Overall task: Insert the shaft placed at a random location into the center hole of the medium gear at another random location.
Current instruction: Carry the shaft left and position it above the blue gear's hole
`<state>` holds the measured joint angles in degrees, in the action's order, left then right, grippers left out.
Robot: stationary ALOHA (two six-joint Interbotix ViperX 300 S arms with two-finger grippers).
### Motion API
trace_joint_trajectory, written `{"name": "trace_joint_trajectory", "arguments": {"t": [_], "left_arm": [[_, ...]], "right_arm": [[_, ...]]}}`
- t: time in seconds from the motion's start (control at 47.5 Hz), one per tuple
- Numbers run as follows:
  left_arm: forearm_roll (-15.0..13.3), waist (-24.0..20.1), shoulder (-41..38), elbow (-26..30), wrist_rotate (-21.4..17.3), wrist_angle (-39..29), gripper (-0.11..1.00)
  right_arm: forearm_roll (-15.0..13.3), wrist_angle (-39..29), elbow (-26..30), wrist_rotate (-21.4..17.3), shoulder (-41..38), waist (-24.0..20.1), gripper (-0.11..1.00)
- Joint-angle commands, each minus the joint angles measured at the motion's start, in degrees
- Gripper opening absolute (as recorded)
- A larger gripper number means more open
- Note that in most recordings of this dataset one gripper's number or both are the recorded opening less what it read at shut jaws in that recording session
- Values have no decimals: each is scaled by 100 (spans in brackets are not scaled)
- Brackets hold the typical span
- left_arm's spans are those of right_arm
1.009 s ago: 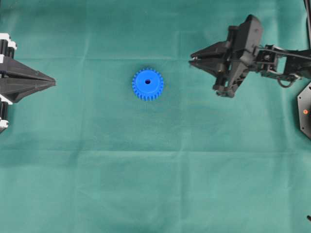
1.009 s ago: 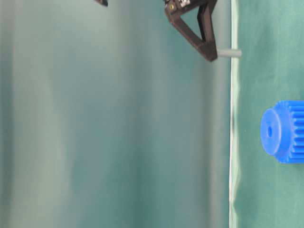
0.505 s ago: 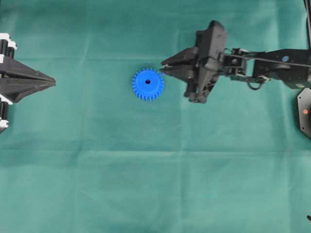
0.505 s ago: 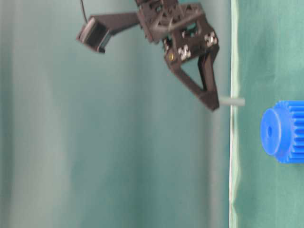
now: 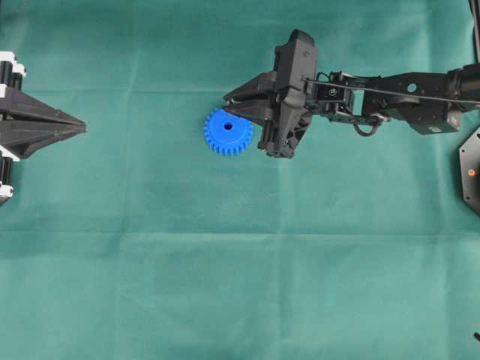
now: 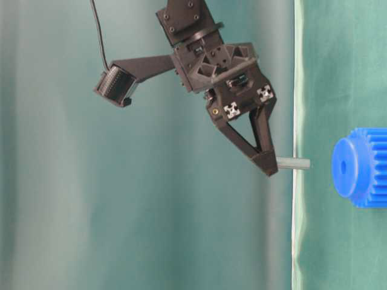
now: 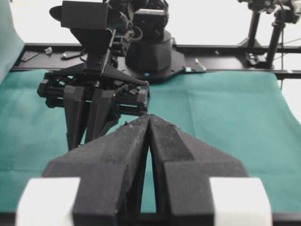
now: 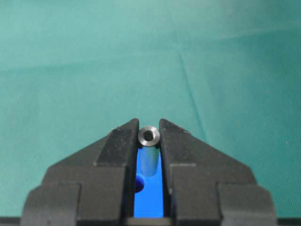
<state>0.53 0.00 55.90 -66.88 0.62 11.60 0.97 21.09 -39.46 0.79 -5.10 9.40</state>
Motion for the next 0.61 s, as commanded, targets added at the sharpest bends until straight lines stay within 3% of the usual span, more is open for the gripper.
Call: {"name": "trace_joint_trajectory", "arguments": {"t": [0.0,0.589], "left_arm": [[18,0,-44,97,9,35,0],[18,0,-44,97,9,26,0]], "right_arm": [[-9,9,176,-35,53,-26,13],[0,35,246,-97,-281,-79,13]]}}
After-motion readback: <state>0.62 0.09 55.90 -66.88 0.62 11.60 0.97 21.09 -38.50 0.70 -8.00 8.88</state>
